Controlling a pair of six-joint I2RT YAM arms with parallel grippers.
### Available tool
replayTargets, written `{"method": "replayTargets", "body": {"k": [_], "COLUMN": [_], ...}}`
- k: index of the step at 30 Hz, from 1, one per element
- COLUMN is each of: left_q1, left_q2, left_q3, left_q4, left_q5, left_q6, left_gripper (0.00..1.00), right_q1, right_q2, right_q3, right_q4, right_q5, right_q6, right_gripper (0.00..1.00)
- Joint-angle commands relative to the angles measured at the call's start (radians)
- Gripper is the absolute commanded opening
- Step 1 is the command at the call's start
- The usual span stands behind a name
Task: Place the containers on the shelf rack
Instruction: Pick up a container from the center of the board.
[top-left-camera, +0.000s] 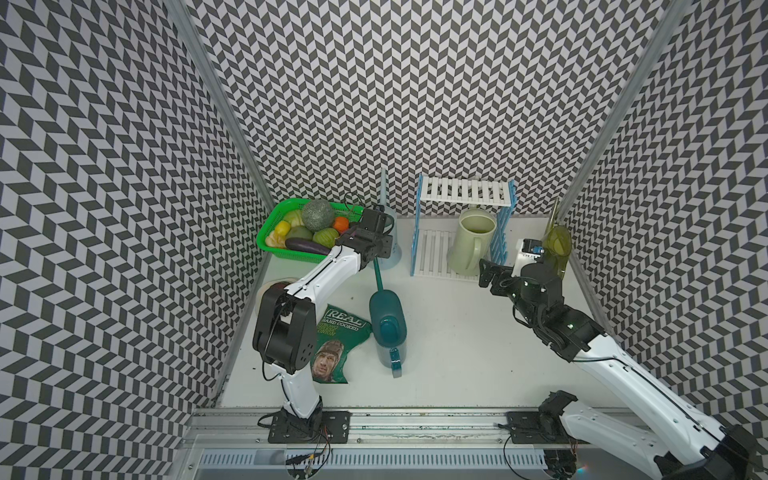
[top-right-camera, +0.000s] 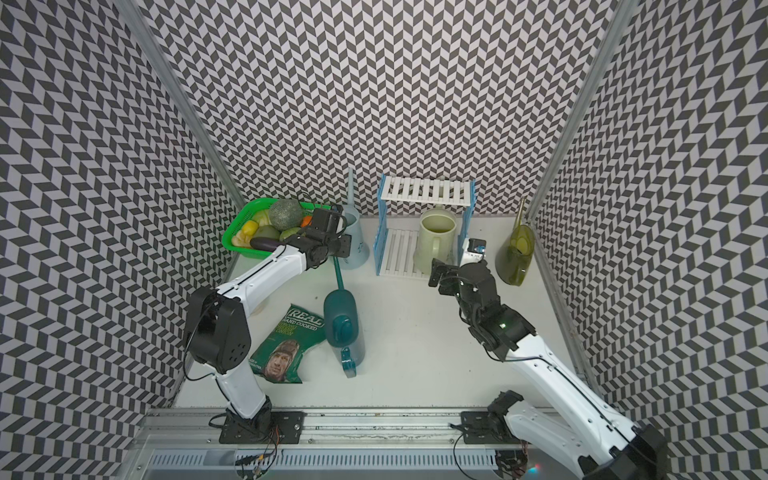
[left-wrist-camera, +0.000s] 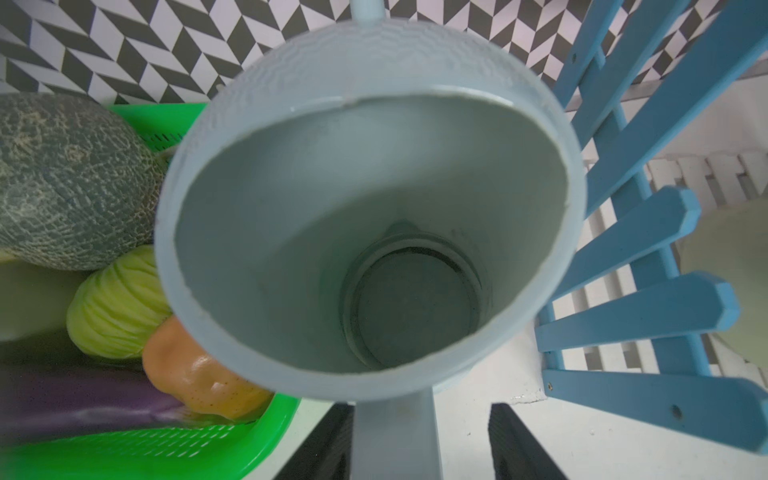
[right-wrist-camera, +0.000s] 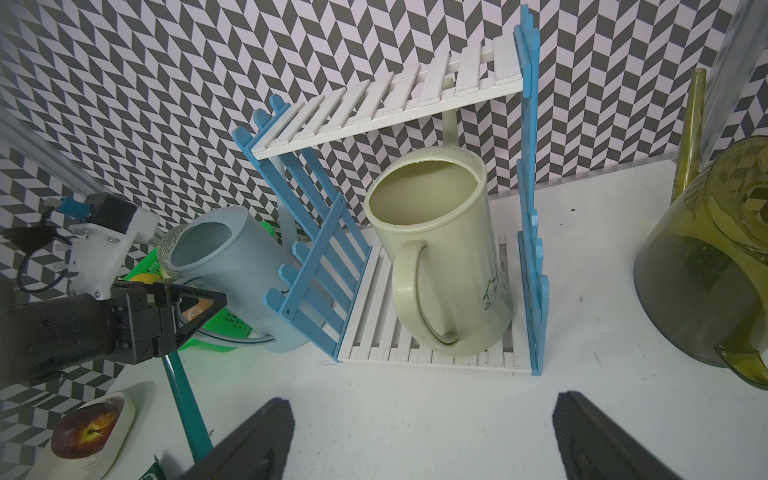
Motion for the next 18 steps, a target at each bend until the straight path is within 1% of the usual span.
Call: {"method": "replayTargets", "body": {"k": [1, 3, 4, 7, 13, 18], "left_q1": [0.011, 0.014, 0.014, 0.015, 0.015, 0.016], "left_q2": [0.021, 0.025, 0.027, 0.026, 0.008, -0.009], "left_q3": [0.043, 0.042, 0.042, 0.038, 0.025, 0.013], "left_q4": [0.006, 0.014, 0.018, 0.026, 0.058, 0.085], "left_q5": [0.008, 0.004, -0.001, -0.008, -0.025, -0.04], "left_q6": [-0.001, 0.001, 0.001, 0.008, 0.022, 0.034], "left_gripper": [0.5, 0.47, 0.44, 0.41, 0.28, 0.22], "right_q1": [-0.001, -0.001, -0.001, -0.001, -0.001, -0.001], "right_q2": [-0.019, -0.023, -0.026, -0.033, -0.042, -0.044], "right_q3": [-0.012, -0.015, -0.017, -0.019, -0.022, -0.024], "right_q4": [0.038, 0.037, 0.037, 0.034, 0.028, 0.026], "right_q5": [-0.007, -0.007, -0.007, -0.008, -0.003, -0.003], "right_q6": [0.013, 0.014, 0.015, 0.017, 0.018, 0.018], "right_gripper": [1.0, 1.0, 1.0, 1.0, 1.0, 1.0]}}
